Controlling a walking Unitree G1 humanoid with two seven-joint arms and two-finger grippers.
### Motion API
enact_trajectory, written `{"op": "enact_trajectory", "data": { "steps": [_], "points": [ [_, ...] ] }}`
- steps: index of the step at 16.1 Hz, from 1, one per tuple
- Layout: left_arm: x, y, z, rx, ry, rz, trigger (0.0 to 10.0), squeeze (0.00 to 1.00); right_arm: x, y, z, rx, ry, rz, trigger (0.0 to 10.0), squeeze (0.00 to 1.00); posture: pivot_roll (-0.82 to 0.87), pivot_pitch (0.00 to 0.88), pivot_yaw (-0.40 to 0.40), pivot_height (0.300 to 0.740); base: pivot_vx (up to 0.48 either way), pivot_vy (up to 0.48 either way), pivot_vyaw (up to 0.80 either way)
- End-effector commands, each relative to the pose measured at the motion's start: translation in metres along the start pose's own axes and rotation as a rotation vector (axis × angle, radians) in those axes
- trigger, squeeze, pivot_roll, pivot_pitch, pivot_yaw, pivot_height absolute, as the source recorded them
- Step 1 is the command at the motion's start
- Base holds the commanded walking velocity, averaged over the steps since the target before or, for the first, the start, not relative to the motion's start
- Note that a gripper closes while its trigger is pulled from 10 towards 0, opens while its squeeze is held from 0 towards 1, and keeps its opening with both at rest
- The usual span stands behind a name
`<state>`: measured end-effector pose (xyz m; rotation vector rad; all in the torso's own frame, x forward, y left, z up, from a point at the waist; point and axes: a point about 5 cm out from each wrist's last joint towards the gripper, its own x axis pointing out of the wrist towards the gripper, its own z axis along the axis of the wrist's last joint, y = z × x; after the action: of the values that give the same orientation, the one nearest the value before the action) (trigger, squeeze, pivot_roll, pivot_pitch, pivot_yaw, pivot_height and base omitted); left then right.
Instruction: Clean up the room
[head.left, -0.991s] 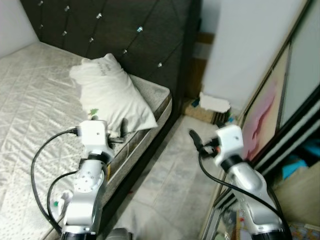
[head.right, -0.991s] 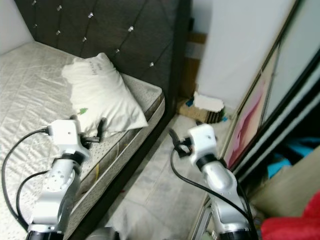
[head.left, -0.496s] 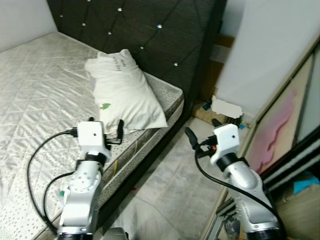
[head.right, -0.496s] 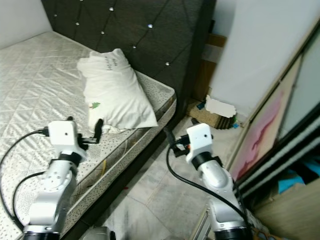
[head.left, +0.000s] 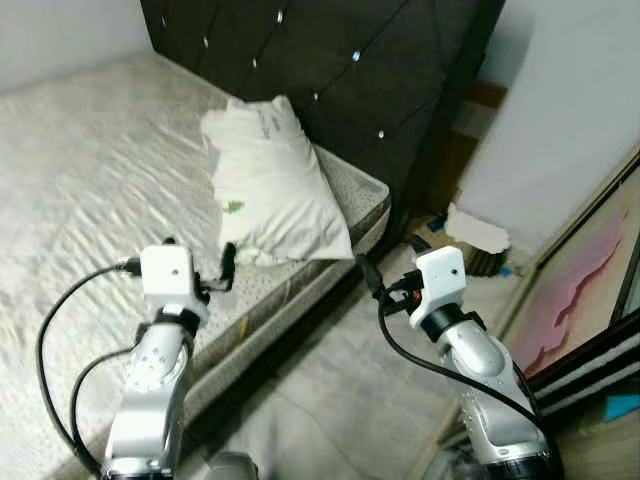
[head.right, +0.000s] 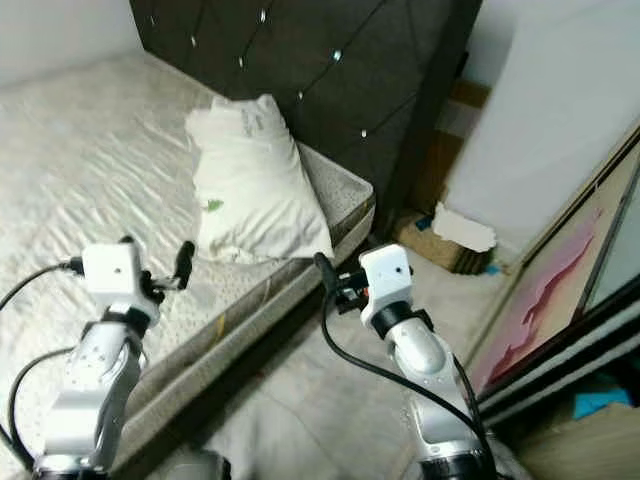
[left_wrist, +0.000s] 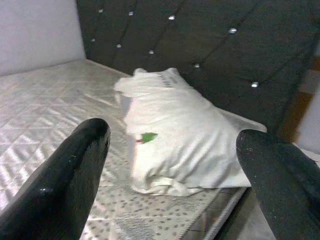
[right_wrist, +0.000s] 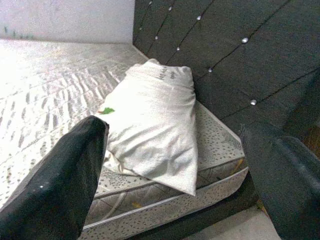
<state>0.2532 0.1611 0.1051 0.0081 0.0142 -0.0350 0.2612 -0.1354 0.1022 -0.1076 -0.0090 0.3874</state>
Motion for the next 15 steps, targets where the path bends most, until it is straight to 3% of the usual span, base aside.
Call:
{"op": "enact_trajectory", "data": {
  "steps": [1, 8, 15],
  "points": [
    [0.0018, -0.007, 0.0055, -0.004, -0.029, -0.029, 10.0, 0.0, -0.0028, -0.0046, 0.0002, -0.003, 0.001, -0.016, 10.0, 0.0, 0.03, 0.0, -0.09, 0.74, 0.0, 0.0, 0.0],
    [0.0007, -0.0083, 0.0071, -0.007, -0.042, -0.047, 10.0, 0.0, -0.0027, -0.0038, -0.0005, -0.002, 0.006, -0.012, 10.0, 0.0, 0.03, 0.0, -0.09, 0.74, 0.0, 0.0, 0.0],
    [0.0002, -0.0101, 0.0075, -0.015, -0.045, -0.051, 10.0, 0.0, -0.0029, -0.0054, 0.0001, -0.005, 0.007, -0.011, 10.0, 0.0, 0.03, 0.0, -0.093, 0.74, 0.262, 0.0, 0.0]
  ]
}}
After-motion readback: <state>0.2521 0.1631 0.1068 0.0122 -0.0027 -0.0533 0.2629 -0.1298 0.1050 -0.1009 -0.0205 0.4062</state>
